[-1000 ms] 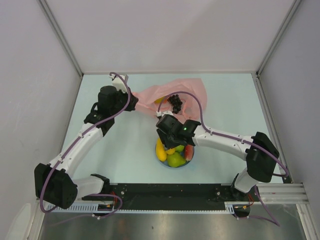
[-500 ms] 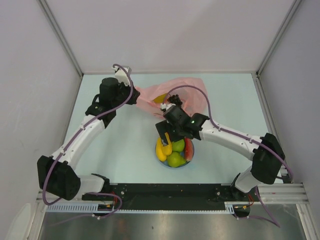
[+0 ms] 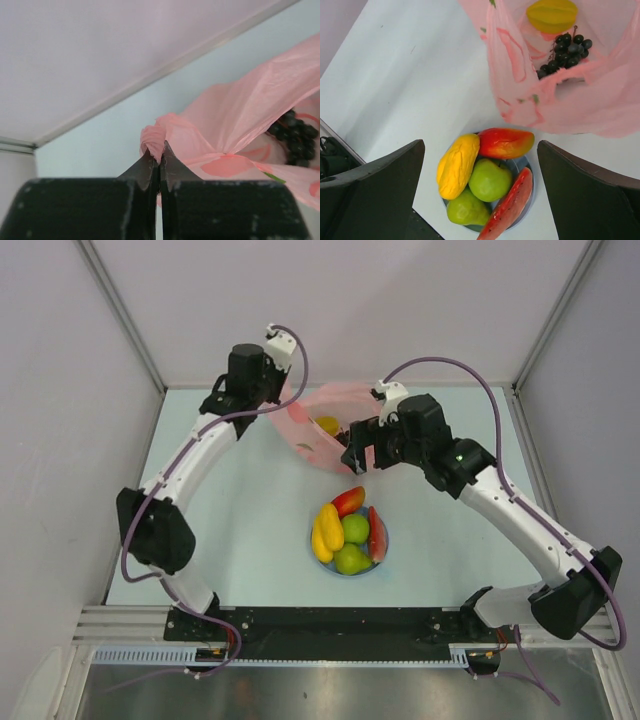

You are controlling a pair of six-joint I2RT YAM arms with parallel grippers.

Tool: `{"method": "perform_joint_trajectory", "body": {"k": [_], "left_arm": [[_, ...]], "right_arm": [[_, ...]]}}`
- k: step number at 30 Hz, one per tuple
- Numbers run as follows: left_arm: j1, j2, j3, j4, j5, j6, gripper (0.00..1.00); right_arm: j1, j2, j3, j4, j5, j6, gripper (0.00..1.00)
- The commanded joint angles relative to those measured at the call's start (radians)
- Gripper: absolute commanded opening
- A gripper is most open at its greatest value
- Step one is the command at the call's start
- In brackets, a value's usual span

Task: Take the fake fruits out of the plastic bag
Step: Take out the fake fruit from the plastic bag.

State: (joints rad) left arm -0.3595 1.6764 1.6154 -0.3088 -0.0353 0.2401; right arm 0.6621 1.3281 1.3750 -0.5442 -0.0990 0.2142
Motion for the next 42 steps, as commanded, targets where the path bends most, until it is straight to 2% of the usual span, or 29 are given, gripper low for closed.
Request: {"method": "perform_joint_trajectory", "body": {"k": [1,7,10,12,14,15,16,18,19,22,24,27,31,33,35,36,42], "left_arm": [[-0.039,0.062,0.159,0.057,-0.232,0.235,0.0],[-0.021,-0.027,0.039,-0.009,-0.189,0.214,0.0],[0.005,-0.128,-0.105,-0.009,-0.109,0.108,0.0],[0.027,-0.202,-0.199,0.013,-0.001,0.033,0.0],[0.034,-0.306,-0.345,0.055,0.055,-0.027,0.0],[0.037,-0.335,-0.389,0.071,0.104,-0.042,0.0],[0.037,-0.389,-0.469,0.088,0.13,-0.054,0.01],[0.037,-0.425,-0.524,0.128,0.169,-0.102,0.0],[0.037,-0.438,-0.555,0.14,0.184,-0.126,0.0],[0.036,-0.451,-0.551,0.132,0.172,-0.214,0.0],[0.037,-0.443,-0.529,0.109,0.189,-0.234,0.0],[0.037,-0.426,-0.517,0.119,0.213,-0.214,0.0],[0.037,-0.397,-0.471,0.099,0.242,-0.216,0.0],[0.037,-0.389,-0.433,0.074,0.296,-0.219,0.0],[0.034,-0.391,-0.428,0.065,0.351,-0.223,0.0],[0.036,-0.391,-0.431,0.066,0.398,-0.225,0.0],[0.004,-0.403,-0.477,0.053,0.465,-0.208,0.0]], "right_arm": [[-0.025,0.006,0.041,0.052,-0.076,-0.052,1.0],[-0.153,0.023,0.061,0.096,-0.134,-0.124,1.0],[-0.2,0.042,0.061,0.144,-0.143,-0.156,1.0],[-0.211,0.06,0.062,0.181,-0.124,-0.182,1.0],[-0.211,0.101,0.062,0.205,-0.122,-0.202,0.94],[-0.21,0.117,0.064,0.213,-0.122,-0.2,0.9],[-0.21,0.135,0.064,0.22,-0.131,-0.197,0.81],[-0.21,0.204,0.071,0.233,-0.182,-0.184,0.67],[-0.213,0.227,0.094,0.228,-0.203,-0.177,0.53],[-0.205,0.325,0.168,0.208,-0.301,-0.122,0.34],[-0.19,0.385,0.199,0.207,-0.35,-0.121,0.3],[-0.15,0.472,0.243,0.201,-0.363,-0.153,0.27],[-0.15,0.624,0.34,0.178,-0.325,-0.058,0.29],[-0.159,0.684,0.401,0.182,-0.295,0.02,0.38],[-0.173,0.769,0.474,0.182,-0.265,0.1,0.42],[-0.176,0.796,0.502,0.176,-0.248,0.122,0.5],[-0.193,0.967,0.682,0.187,-0.197,0.226,0.62]]}}
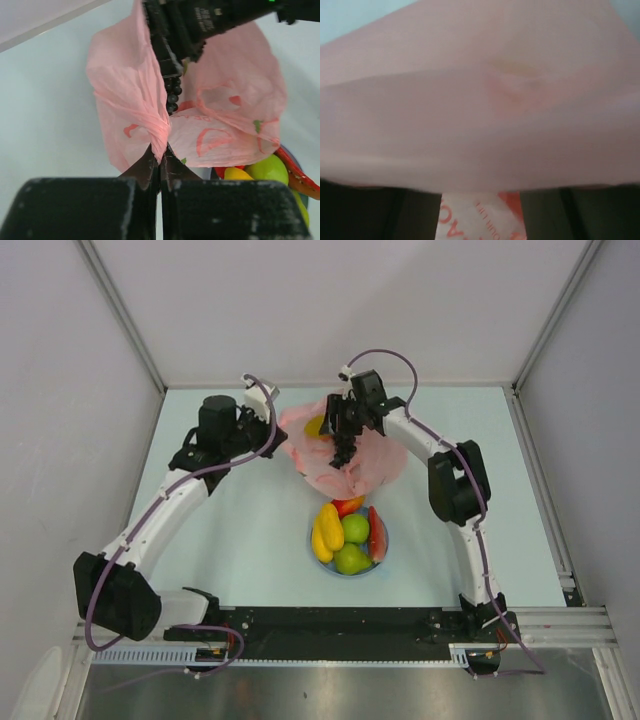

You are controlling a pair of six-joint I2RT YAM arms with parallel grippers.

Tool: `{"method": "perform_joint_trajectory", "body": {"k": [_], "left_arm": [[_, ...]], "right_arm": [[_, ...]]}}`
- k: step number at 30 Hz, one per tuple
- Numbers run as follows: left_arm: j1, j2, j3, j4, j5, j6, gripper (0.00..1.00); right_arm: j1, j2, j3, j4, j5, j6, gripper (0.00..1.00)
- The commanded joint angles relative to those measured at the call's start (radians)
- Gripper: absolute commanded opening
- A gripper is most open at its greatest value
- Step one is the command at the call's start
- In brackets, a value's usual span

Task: Take the fake fruits out of the plastic bag
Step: Take out the fake fruit from the plastic bag.

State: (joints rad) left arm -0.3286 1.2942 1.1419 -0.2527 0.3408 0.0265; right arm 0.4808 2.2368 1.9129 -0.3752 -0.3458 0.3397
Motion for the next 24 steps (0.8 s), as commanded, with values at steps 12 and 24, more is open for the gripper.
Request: {"method": "perform_joint_trajectory", "body": {"k": [12,24], "left_arm": [[-0.305,-0.079,-0.082,-0.092,0.001,0.202,0.0],[-0.29,-0.076,-0.06,-0.068,-0.141,0.142,0.0]], "right_arm": [[0.002,0.271,0.316,0.114,0.065,0.251,0.79],[0.068,0.279,0.273,0.105,-0.004,0.251,0.88]]}}
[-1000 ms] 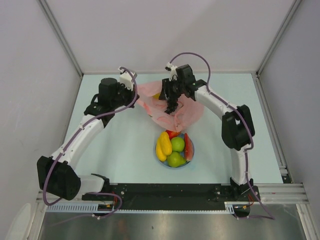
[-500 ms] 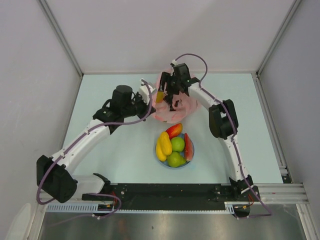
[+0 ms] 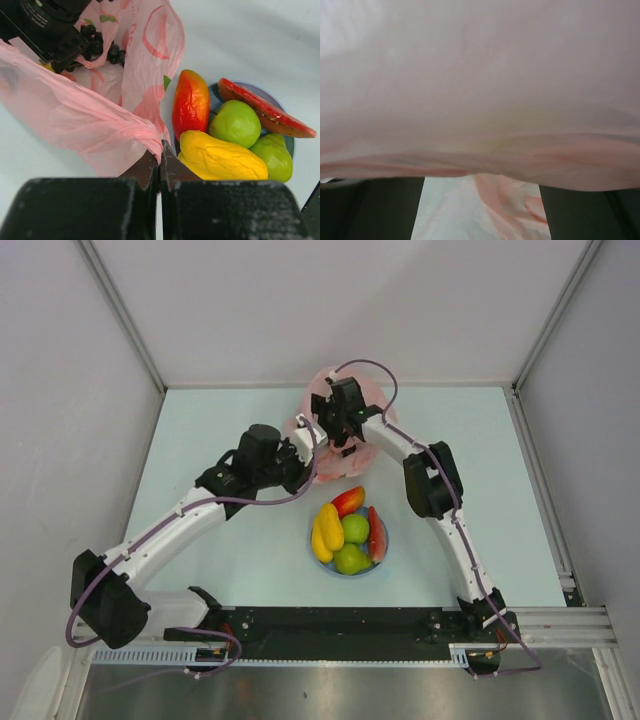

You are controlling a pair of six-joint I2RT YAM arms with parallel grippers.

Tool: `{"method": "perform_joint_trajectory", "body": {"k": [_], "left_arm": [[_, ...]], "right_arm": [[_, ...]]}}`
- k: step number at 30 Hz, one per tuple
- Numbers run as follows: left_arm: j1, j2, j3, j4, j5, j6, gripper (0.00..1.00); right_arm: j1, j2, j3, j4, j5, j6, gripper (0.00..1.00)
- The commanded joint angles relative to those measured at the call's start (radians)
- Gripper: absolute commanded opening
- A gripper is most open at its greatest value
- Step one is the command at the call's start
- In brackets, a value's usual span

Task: Take the fake fruits out of the plastic bag
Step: Take out the fake fruit from the plastic bag.

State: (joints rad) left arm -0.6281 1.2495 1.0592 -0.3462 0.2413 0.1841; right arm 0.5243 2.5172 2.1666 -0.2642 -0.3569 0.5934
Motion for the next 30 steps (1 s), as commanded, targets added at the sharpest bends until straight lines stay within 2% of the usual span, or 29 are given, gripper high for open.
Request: {"method": "perform_joint_trajectory", "body": {"k": [1,7,10,11,14,17,24,30], "left_arm": [[0.01,-0.036,0.024,0.021,-0.04,-0.02,0.0],[0.01,-0.051,0.022,-0.001,-0.043,-0.023,0.0],[0.01,-0.056,0.001,0.004,-0.04,-0.037,0.0],[0.01,-0.059,-0.001,0.007,-0.045,-0.046,0.0],[0.025,-0.055,0.001,0.029,-0.059,-0.063,0.0],[0.065,-0.045,0.007,0.062,-0.071,-0.098,0.0],[0.224,-0.012,0.016,0.159,-0.022,-0.218,0.0],[0.284,0.008,0.019,0.236,0.019,-0.238,0.0]], "right_arm": [[0.026,0.011,0.027,-0.024,0.028,-0.004,0.88],[0.048,0.054,0.07,-0.075,0.159,0.005,0.87],[0.057,0.106,0.134,-0.061,0.188,-0.02,0.74],[0.059,0.11,0.145,-0.038,0.182,-0.027,0.6],[0.057,0.062,0.145,-0.018,0.156,-0.067,0.39],[0.04,-0.01,0.087,-0.012,0.124,-0.089,0.29],[0.0,-0.292,-0.094,-0.096,0.056,-0.208,0.23],[-0.01,-0.457,-0.247,-0.176,0.012,-0.343,0.18]]}}
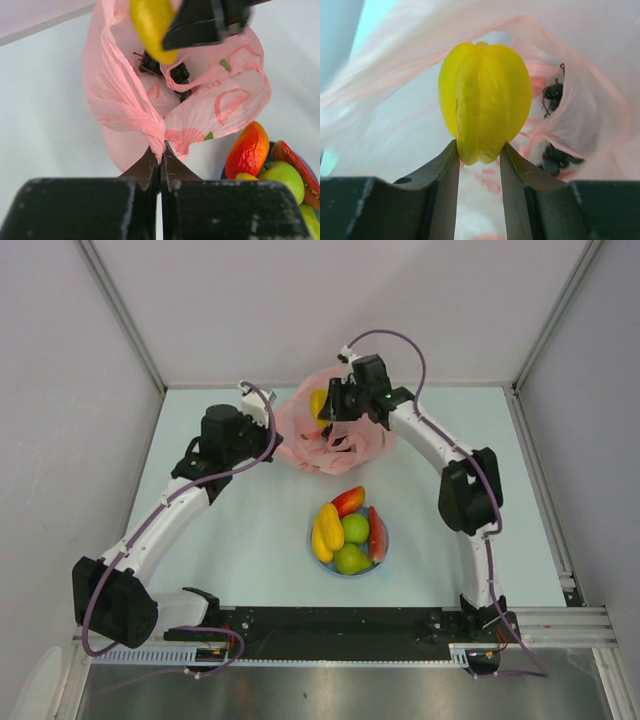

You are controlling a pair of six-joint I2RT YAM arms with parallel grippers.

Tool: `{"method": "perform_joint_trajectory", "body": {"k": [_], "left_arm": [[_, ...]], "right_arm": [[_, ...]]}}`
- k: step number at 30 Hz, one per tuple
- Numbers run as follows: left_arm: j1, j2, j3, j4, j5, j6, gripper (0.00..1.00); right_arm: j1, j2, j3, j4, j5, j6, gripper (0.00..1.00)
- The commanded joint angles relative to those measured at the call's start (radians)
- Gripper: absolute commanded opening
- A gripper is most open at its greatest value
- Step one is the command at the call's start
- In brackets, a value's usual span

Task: Take the fake fruits out of the plastic bag
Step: Take out the fake fruit from the plastic bag, then place the fake fruit on the plate.

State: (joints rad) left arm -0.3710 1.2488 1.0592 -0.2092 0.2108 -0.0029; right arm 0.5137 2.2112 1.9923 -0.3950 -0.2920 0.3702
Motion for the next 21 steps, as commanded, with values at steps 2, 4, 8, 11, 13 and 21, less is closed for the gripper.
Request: {"method": "perform_joint_trajectory", "body": {"k": [2,4,8,11,13,21], "left_arm": [[0.029,0.014,0.018,0.122,0.055,-0.066,0.0],[0.03,0.012,0.018,0.134,0.058,-0.081,0.0],[0.029,-0.015,-0.011,0.162,0.061,-0.088,0.0],[0.026,-0.037,-0.039,0.169,0.05,-0.088,0.0],[0.024,-0.048,-0.057,0.174,0.052,-0.086,0.0],[0.02,-0.083,-0.099,0.188,0.053,-0.101,0.01]], "right_arm": [[0.002,-0.214,-0.116,-0.085,-0.07,-0.157,0.17],[0.002,-0.287,-0.194,-0.11,-0.096,-0.192,0.17],[0.023,-0.42,-0.325,-0.241,-0.131,-0.347,0.16],[0.051,-0.522,-0.455,-0.321,-0.113,-0.442,0.16],[0.069,-0.562,-0.531,-0.359,-0.111,-0.467,0.17],[0.134,-0.668,-0.641,-0.419,-0.073,-0.565,0.17]]}}
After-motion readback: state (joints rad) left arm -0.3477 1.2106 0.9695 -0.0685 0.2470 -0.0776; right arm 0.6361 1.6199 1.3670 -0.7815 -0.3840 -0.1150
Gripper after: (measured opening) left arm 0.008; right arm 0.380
